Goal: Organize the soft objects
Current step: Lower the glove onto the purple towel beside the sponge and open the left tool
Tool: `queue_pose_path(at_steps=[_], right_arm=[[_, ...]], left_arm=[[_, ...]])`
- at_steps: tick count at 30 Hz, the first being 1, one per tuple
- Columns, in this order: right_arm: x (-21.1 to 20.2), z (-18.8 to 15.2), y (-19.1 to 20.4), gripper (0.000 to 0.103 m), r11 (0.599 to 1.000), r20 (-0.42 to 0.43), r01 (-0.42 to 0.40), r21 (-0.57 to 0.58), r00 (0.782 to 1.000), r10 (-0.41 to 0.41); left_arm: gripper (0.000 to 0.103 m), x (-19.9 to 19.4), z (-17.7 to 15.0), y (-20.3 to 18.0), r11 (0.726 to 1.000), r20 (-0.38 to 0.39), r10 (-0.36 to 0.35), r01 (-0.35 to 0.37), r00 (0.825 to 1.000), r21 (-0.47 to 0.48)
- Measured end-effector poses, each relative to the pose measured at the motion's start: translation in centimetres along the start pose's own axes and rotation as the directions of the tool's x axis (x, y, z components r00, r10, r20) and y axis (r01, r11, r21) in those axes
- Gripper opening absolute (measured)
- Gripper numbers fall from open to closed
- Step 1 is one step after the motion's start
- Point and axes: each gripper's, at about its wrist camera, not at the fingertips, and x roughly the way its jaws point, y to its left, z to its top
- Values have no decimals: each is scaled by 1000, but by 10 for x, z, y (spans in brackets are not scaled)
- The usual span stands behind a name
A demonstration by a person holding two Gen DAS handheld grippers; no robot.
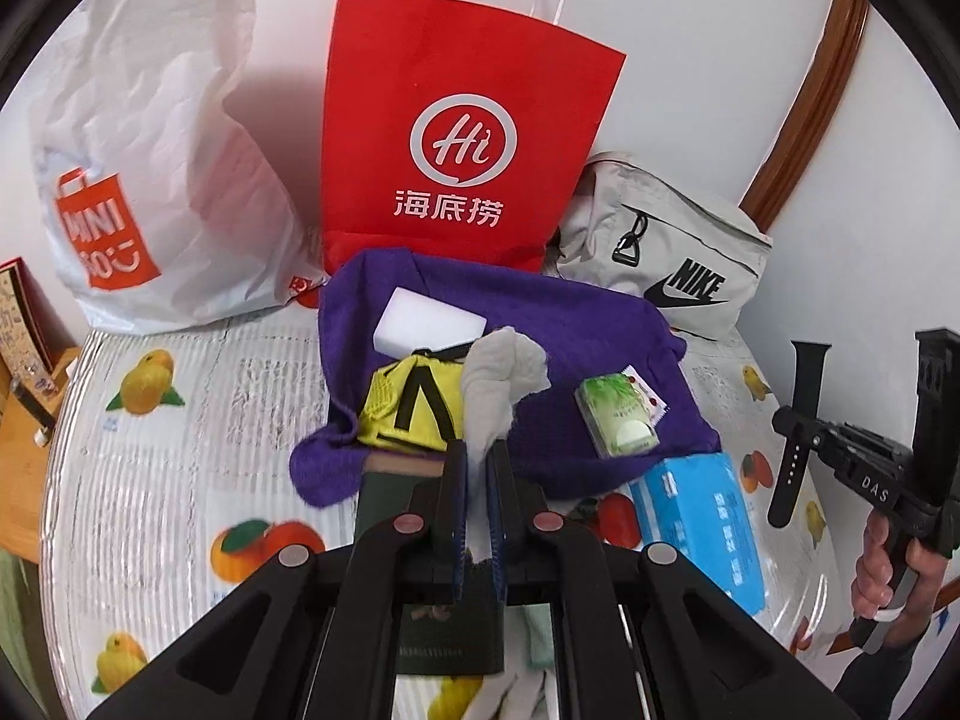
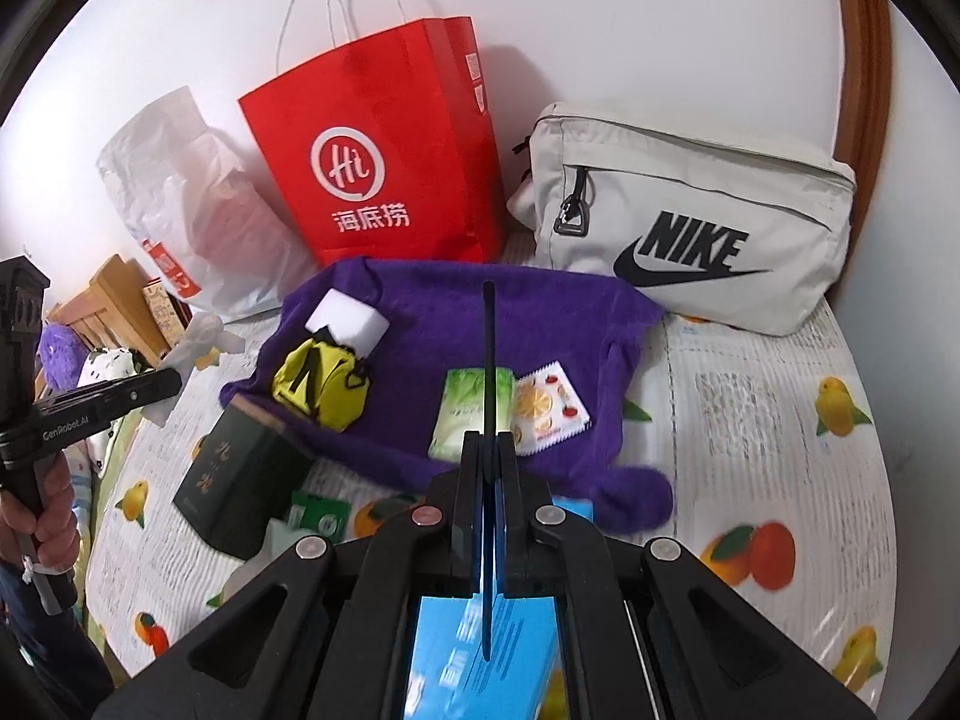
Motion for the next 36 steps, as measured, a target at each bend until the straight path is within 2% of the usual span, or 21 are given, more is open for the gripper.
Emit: queue_pose_path(at_steps=[13, 21, 27, 30, 36], right_arm=[[71, 48, -22, 3, 999, -30, 34, -21, 999, -34], [118, 46, -37, 3, 999, -113, 33, -15, 993, -35], [143, 39, -45, 3, 999, -194, 40, -5, 980, -40], [149, 36, -46, 3, 999, -205, 34, 3, 978, -32], [154, 33, -51, 4, 999, -216, 33, 1, 976, -32]], left_arm=[[7, 46, 31, 10, 1000, -31, 14, -14, 999, 9], [7, 77, 42, 12, 1000, -67, 7, -7, 998, -3], [7, 99, 46, -2, 999, -102, -41, 41, 994, 0], [7, 110, 45, -11, 998, -127, -60, 62, 990, 14], [7, 130, 39, -12, 999, -176, -33, 38, 984, 23]])
